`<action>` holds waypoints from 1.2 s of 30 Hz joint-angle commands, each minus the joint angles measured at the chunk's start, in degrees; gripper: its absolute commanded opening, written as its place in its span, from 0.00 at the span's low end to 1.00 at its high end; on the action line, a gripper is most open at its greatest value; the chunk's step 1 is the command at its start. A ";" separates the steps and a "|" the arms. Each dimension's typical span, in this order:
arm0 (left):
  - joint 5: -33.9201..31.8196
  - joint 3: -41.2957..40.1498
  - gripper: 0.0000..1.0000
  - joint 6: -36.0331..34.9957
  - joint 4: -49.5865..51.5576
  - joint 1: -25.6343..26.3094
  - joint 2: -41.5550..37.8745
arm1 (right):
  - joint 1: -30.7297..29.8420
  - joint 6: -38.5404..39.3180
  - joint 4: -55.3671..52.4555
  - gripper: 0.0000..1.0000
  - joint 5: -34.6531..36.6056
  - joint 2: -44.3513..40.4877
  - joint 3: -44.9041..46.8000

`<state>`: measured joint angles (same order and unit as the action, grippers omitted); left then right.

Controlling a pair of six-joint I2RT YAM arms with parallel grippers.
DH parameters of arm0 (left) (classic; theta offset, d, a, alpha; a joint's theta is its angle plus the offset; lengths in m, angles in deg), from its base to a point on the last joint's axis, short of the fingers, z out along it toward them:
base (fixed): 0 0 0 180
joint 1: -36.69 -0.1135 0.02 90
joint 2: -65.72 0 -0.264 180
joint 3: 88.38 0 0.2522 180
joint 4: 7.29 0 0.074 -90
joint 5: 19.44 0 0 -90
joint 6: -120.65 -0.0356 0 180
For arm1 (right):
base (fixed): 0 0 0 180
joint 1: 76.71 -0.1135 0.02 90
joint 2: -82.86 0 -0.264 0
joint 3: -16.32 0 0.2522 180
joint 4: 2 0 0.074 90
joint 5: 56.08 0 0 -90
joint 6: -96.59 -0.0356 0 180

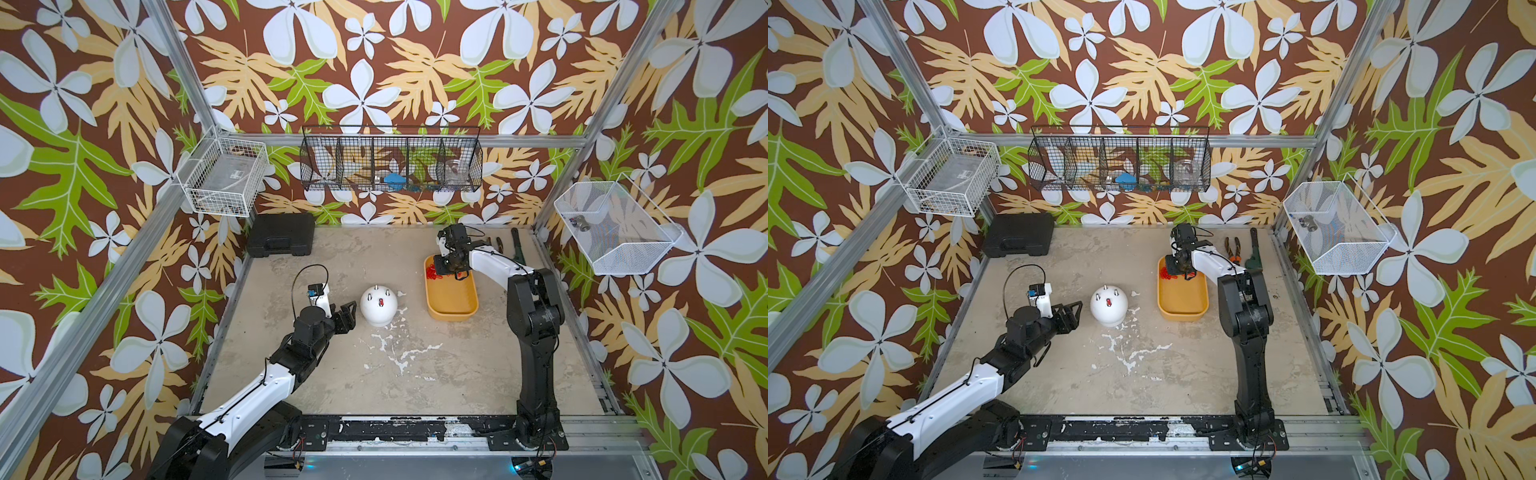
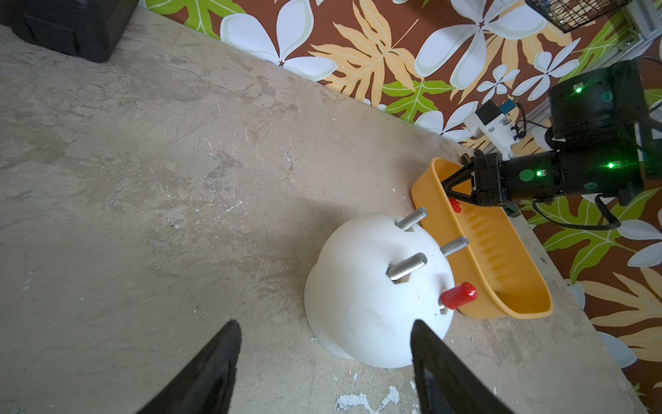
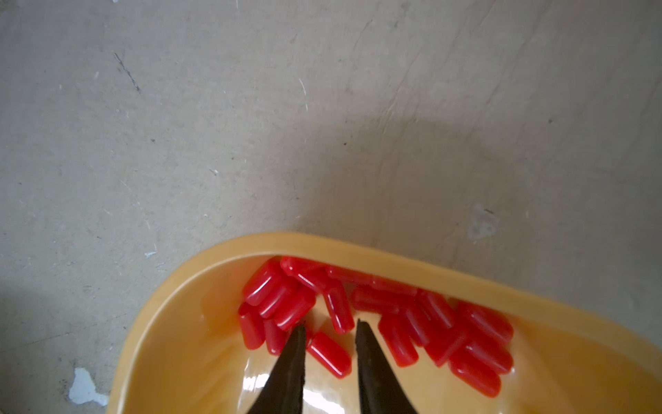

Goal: Cover the protruding screws with screw protection sleeves
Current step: Pick up the screw protection sleeve from the storage box.

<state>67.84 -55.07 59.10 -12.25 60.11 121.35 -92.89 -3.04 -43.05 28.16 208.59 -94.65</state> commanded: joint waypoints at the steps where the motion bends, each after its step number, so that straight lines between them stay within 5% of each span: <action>1: 0.43 0.05 0.76 -0.52 -1.58 0.13 0.31 | -0.07 1.55 -1.94 0.27 -0.82 0.39 -0.03; 23: -0.18 -0.86 0.76 -1.37 -1.02 0.23 -1.24 | -0.09 1.47 -1.87 0.18 -2.54 -2.16 4.62; 27: 0.02 -0.92 0.76 -1.40 -1.04 0.22 -1.02 | -0.20 1.28 -3.11 0.26 -1.98 -1.81 3.95; 36: -0.28 -1.23 0.76 -1.05 -1.23 0.23 -1.49 | -0.44 0.82 -2.81 0.07 -1.88 -2.10 3.58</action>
<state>67.80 -56.03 58.68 -12.54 60.28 120.17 -93.22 -2.01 -45.41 25.56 207.09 -90.74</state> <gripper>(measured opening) 0.758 0.082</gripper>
